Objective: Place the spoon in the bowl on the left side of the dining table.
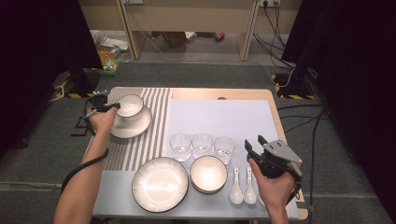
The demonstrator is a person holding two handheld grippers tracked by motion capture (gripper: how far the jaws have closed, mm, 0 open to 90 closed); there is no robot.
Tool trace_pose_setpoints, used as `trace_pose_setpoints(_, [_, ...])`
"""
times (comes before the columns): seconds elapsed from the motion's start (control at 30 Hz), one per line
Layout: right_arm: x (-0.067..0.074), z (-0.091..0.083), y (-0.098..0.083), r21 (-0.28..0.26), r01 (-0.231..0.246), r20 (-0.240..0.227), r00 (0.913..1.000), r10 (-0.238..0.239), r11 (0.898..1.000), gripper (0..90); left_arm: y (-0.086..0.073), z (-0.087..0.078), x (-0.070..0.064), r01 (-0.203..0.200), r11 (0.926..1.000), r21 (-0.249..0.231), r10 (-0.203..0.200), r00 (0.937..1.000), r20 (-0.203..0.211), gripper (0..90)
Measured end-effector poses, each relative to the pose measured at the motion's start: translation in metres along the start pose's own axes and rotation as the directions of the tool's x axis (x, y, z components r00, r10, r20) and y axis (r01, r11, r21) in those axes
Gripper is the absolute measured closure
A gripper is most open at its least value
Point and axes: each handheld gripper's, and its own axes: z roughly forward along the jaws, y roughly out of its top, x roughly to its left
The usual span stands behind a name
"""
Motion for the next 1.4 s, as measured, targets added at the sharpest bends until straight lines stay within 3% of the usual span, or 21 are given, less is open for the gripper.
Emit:
trace_pose_setpoints(0.5, [-0.001,0.0,-0.001,0.004,-0.013,-0.004,0.9999,0.013,1.0,50.2,0.001,0.001,0.001,0.018,0.9998,-0.011,-0.017,0.9994,0.029,81.0])
trace_pose_setpoints(0.7, [-0.001,0.0,-0.001,0.012,-0.018,-0.004,0.9998,0.018,1.0,49.5,0.003,-0.003,0.006,0.021,0.9992,-0.033,-0.019,0.9987,0.047,74.8])
trace_pose_setpoints(1.03, [-0.002,0.001,-0.002,0.016,-0.02,-0.005,0.9998,0.02,1.0,48.2,-0.001,-0.015,0.006,0.002,0.9978,-0.066,0.001,0.9989,0.048,52.9])
trace_pose_setpoints(1.17, [-0.002,0.0,-0.002,0.017,-0.031,-0.006,0.9995,0.032,0.999,48.0,-0.005,-0.02,0.006,0.013,0.997,-0.076,-0.01,0.9991,0.042,43.2])
trace_pose_setpoints(1.4, [-0.003,0.0,-0.002,0.024,-0.024,0.002,0.9997,0.024,0.999,47.5,-0.011,-0.032,0.002,0.012,0.9963,-0.085,-0.008,0.9991,0.043,33.2])
